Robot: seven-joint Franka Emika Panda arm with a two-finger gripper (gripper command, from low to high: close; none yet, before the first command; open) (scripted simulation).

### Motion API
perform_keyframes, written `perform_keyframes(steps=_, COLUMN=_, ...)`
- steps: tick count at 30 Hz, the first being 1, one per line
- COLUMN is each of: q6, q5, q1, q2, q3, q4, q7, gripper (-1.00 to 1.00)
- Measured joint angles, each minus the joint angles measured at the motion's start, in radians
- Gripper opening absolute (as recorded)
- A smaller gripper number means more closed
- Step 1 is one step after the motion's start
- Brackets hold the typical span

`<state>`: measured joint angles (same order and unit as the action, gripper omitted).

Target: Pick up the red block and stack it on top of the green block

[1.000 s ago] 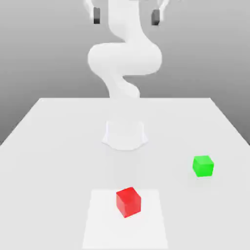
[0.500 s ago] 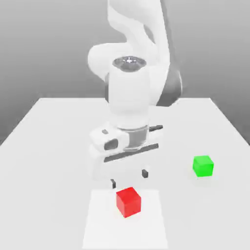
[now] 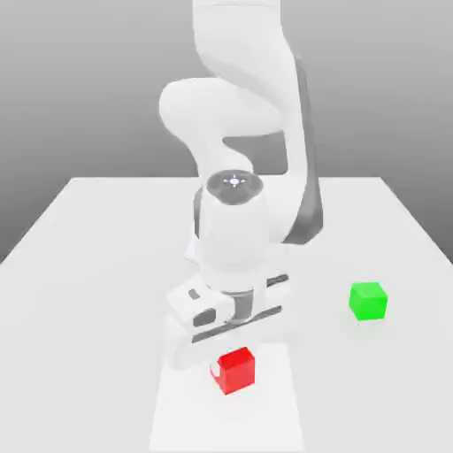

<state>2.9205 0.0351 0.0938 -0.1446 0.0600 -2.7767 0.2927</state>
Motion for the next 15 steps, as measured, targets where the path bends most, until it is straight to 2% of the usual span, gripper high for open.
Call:
perform_keyframes(steps=3, q6=-0.09, q5=-0.028, q1=-0.002, q2=0.106, q3=0.006, q4=-0.015, q7=0.021, gripper=-1.0)
perform_keyframes(steps=5, q6=-0.128, q5=-0.017, q1=0.01, q2=0.159, q3=-0.029, q4=-0.031, q7=0.001, gripper=-1.0)
perform_keyframes(steps=15, q6=-0.222, q5=0.107, q1=0.436, q2=0.356, q3=-0.262, q4=-0.131, q7=-0.2, gripper=-1.0)
